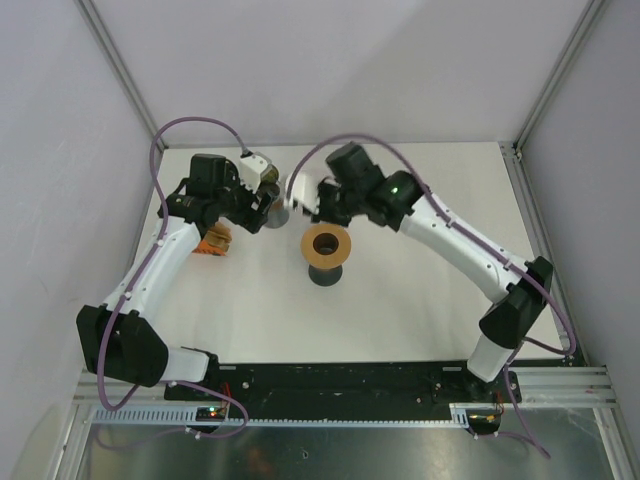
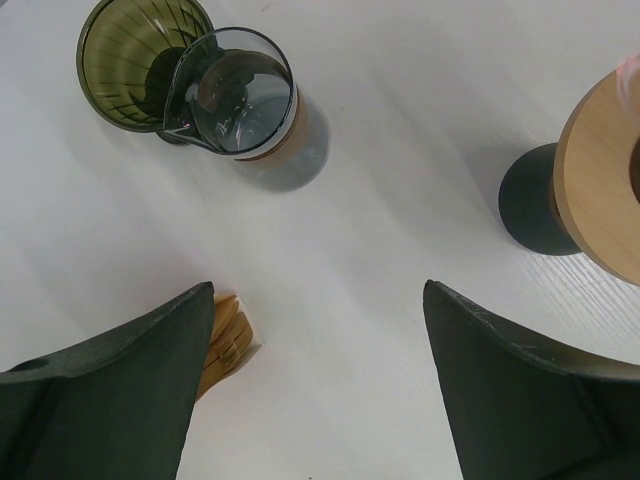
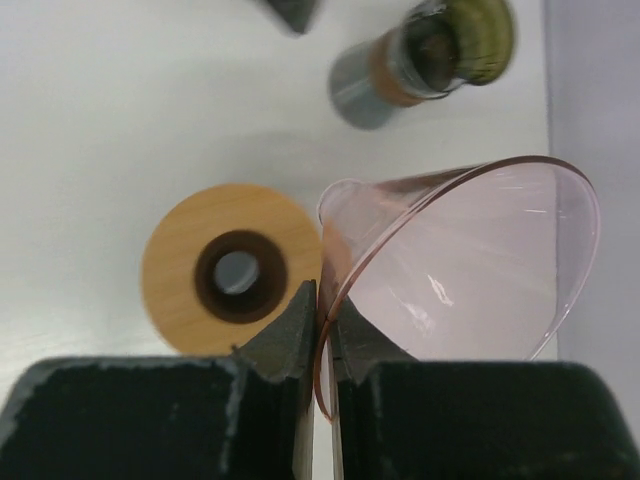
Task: Place the coffee filter in the dripper
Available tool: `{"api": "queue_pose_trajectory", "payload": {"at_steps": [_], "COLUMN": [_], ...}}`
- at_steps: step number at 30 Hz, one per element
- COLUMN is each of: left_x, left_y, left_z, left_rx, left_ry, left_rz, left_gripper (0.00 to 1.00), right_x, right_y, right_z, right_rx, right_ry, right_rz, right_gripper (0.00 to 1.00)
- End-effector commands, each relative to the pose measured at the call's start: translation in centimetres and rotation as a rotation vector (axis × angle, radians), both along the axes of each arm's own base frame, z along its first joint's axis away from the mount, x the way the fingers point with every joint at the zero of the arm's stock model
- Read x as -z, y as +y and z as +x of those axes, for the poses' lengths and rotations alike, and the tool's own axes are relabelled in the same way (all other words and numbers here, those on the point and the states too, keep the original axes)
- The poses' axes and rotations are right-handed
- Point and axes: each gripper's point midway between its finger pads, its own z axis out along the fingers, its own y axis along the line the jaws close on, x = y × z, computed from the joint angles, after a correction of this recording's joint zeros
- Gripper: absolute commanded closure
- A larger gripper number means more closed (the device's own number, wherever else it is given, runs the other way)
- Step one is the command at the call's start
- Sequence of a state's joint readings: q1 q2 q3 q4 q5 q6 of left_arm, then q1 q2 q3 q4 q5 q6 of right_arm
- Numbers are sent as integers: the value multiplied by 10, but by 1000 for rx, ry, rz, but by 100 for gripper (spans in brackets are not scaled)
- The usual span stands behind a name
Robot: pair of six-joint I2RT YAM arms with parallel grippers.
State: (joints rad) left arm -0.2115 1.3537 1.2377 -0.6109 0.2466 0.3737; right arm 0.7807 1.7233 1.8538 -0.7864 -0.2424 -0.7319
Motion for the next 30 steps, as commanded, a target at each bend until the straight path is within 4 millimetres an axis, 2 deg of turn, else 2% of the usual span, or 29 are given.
{"api": "queue_pose_trajectory", "payload": {"at_steps": [1, 6, 10, 21, 30], "left_x": [-12, -11, -10, -10, -10], "left_y": [4, 4, 4, 5, 3], "left_z": [-1, -3, -4, -7, -7], "left_rx": [-19, -19, -18, -16, -12], "left_ry": [-39, -35, -34, -37, -34], "left_rz": [-17, -21, -23, -22, -28], "left_gripper": [11, 11, 11, 11, 11], "right_x": [0, -1, 13, 41, 56], "right_y": [-20, -19, -17, -21, -10], "right_z": [-25, -51, -66, -70, -68], "right_rx": [-111, -175, -202, -201, -237], "right_ry": [-183, -223, -217, -159, -132], "right_rz": [-209, -290, -371, -446, -435], "right_gripper": [100, 100, 100, 100, 100]}}
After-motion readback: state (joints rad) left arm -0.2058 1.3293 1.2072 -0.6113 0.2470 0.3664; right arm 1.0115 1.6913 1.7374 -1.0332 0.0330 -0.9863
